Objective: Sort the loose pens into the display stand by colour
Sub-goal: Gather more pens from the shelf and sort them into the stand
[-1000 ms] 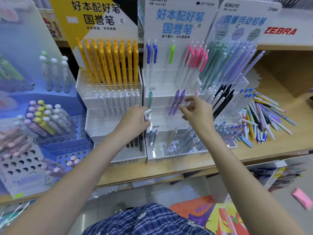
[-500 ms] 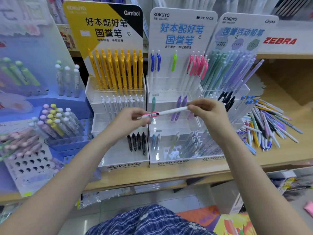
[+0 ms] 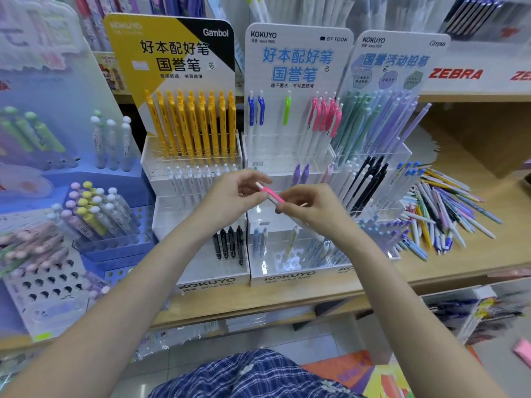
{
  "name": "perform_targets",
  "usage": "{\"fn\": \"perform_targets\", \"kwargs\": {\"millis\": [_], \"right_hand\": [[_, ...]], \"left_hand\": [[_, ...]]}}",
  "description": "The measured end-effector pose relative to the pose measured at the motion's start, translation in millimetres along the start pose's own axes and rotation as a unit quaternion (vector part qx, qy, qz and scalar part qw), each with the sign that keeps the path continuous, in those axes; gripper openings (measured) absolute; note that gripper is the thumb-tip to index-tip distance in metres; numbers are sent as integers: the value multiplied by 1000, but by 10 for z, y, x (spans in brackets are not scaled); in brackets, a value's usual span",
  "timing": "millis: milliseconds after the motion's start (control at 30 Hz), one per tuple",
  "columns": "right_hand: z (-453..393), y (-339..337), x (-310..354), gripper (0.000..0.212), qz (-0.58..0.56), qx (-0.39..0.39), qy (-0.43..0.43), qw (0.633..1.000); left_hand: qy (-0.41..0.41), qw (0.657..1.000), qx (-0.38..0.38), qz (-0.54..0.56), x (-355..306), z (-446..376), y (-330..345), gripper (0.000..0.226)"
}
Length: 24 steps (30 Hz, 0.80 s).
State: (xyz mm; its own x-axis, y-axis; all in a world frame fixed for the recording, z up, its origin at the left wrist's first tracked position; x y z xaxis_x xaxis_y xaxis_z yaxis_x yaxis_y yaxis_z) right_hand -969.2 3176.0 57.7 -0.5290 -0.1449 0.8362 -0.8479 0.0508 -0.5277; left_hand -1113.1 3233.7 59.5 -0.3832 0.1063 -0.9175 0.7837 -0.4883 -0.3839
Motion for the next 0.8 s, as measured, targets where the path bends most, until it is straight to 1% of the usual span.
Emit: {"fn": "perform_targets", "kwargs": {"millis": [67, 133, 200, 233, 300, 367, 433, 500, 633, 800], "right_hand": [[-45, -144, 1, 14, 46, -50, 3, 998], [-90, -430, 15, 15, 23, -162, 7, 987], [-151, -756, 72, 15, -11, -279, -8, 960], [-200, -895, 97, 12, -11, -317, -18, 948], [-330, -1082, 125, 3, 12, -361, -38, 932], [-452, -1139, 100, 6, 53, -371, -49, 926], [-538, -1093, 43, 6, 86, -354, -49, 930], [-585, -1022, -7, 7, 124, -326, -35, 937], [-647, -1053, 4, 13, 187, -293, -19, 938], [-857, -1148, -137, 18, 237, -256, 42, 936]], "left_hand": [[30, 996, -49, -62, -64, -31, -44, 28], [65, 977, -92, -179, -133, -77, -72, 35], [84, 951, -100, -279, -182, -166, -69, 38], [83, 941, -94, -316, -184, -227, -57, 40], [69, 919, -76, -382, -152, -352, -22, 42], [53, 898, -60, -432, -82, -433, 8, 44], [49, 891, -67, -446, -22, -466, 14, 44], [53, 892, -75, -442, 0, -474, 4, 42], [59, 896, -78, -432, -19, -489, -22, 39], [71, 897, -86, -428, -25, -478, -4, 38]]}}
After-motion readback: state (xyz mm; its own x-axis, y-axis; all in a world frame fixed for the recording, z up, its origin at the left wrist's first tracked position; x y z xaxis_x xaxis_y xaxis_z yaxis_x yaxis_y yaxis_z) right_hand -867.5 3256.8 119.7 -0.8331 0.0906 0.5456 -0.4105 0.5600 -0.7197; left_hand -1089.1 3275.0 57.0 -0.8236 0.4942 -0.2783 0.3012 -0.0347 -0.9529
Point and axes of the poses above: each hand's wrist, its own z-axis away from the middle knuckle, its own y-axis out of the palm, x = y × z, the point moved 4 cm from there along -z, towards the middle knuckle, and after that the axes turned 10 degrees about -y, right-handed, at the moved point
